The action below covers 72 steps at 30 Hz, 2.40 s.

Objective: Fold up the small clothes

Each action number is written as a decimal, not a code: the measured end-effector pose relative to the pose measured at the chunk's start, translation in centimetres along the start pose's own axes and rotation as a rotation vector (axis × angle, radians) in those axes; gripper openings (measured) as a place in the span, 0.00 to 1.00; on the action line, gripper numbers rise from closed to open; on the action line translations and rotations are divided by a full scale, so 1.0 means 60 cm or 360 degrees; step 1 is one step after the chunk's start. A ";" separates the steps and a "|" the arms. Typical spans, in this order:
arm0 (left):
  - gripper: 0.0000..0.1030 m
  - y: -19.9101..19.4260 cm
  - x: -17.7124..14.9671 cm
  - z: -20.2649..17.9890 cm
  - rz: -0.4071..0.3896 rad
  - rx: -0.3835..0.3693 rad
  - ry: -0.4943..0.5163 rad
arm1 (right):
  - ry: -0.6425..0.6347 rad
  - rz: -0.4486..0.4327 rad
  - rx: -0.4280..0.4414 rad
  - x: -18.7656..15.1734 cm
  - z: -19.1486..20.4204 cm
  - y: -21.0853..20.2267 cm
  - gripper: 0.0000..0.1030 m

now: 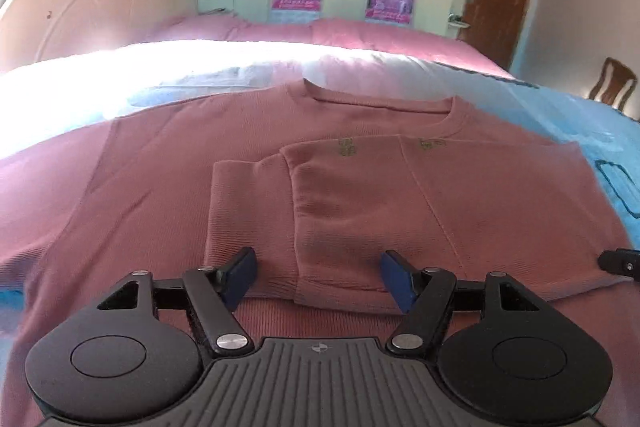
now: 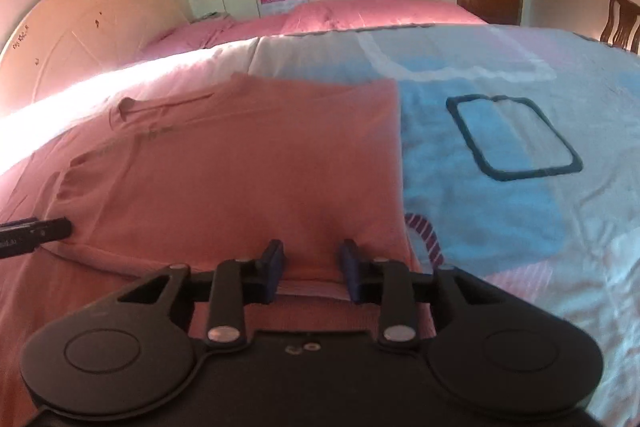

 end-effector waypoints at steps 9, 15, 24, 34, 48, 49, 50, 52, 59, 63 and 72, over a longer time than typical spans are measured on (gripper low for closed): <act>0.68 0.012 -0.002 -0.014 0.0037 0.0076 0.0020 | -0.0092 0.0044 0.0021 0.014 0.027 0.014 0.36; 0.70 0.005 -0.004 -0.013 0.0043 0.0047 0.0010 | -0.0138 0.0043 -0.0042 0.009 0.042 0.017 0.36; 0.76 -0.032 -0.003 0.058 -0.0003 -0.0109 -0.0116 | -0.0037 -0.0068 -0.0132 0.037 0.085 -0.033 0.37; 0.78 -0.216 -0.080 0.397 -0.0177 0.0260 -0.0530 | 0.0016 -0.0083 0.0074 0.042 0.291 -0.020 0.36; 0.58 -0.307 -0.189 0.739 -0.0575 0.0303 -0.1377 | -0.0121 -0.0053 0.0217 0.039 0.499 0.006 0.35; 0.58 -0.300 -0.183 0.747 -0.0586 0.0284 -0.1388 | -0.0111 -0.0054 0.0208 0.040 0.500 0.005 0.35; 0.58 -0.296 -0.179 0.748 -0.0597 0.0269 -0.1396 | -0.0098 -0.0054 0.0199 0.042 0.500 0.005 0.35; 0.48 -0.280 -0.173 0.761 -0.0629 0.0231 -0.1445 | -0.0066 -0.0047 0.0177 0.044 0.490 0.006 0.35; 0.04 -0.248 -0.108 0.724 -0.0712 0.0092 -0.1268 | 0.0077 -0.0044 0.0090 0.053 0.426 0.011 0.36; 0.04 -0.203 -0.020 0.577 -0.0592 -0.0114 -0.0892 | 0.0156 -0.0070 0.0055 0.058 0.379 0.011 0.36; 0.04 -0.074 0.081 0.187 -0.0274 -0.0541 -0.0347 | 0.0365 -0.0122 0.0094 0.064 0.261 -0.012 0.36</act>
Point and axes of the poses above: each gripper's, at about its wrist camera, not at the fingertips, and y roughly the way its jaws point, z to its left, x to its top, the point moved 6 cm from there along y, roughly the way its jaws point, and after that the axes turned 5 degrees about -x, right-handed, at the moved point
